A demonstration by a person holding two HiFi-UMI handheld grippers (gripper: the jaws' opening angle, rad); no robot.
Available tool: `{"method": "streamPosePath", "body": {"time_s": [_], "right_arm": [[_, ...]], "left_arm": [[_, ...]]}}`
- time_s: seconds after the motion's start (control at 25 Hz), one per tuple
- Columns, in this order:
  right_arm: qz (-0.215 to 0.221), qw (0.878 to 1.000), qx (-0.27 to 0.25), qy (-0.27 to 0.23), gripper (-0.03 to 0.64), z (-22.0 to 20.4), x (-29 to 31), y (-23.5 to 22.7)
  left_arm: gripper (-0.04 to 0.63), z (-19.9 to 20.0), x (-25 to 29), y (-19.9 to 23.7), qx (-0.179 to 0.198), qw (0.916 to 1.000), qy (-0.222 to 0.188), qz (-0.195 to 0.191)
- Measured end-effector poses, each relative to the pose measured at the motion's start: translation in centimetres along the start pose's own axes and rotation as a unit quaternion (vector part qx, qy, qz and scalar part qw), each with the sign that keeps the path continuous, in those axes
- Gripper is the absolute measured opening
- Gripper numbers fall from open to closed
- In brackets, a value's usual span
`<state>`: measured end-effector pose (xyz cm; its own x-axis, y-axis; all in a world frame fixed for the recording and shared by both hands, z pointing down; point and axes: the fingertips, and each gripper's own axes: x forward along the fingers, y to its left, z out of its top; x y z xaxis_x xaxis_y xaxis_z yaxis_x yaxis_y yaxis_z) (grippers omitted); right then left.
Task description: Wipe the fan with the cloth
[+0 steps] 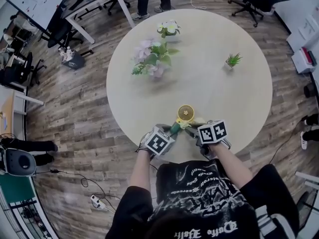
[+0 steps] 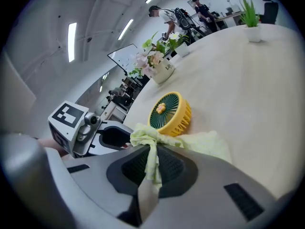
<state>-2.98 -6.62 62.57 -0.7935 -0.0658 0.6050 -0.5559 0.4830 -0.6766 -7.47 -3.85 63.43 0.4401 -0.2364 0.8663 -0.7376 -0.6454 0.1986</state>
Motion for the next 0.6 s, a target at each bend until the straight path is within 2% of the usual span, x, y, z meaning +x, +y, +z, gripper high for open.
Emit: {"method": "streamPosePath", "body": {"time_s": [0.12,0.36,0.6], "right_arm": [[0.002,1.0,0.022,-0.009,0.041,0.2,-0.5,-0.4],[-0.022,0.998,0.038,-0.037,0.04,0.9,-2.3,-2.7],[-0.051,0.998,0.022,-0.043,0.04,2.9,-3.5,-4.7]], "left_arm": [[0.169,0.0,0.2,0.1,0.002,1.0,-0.006,0.005],[0.168,0.0,0.1,0.2,0.003,0.9999,-0.013,0.006],[0.168,0.0,0.0,0.0,0.013,0.9999,0.003,0.0]]}}
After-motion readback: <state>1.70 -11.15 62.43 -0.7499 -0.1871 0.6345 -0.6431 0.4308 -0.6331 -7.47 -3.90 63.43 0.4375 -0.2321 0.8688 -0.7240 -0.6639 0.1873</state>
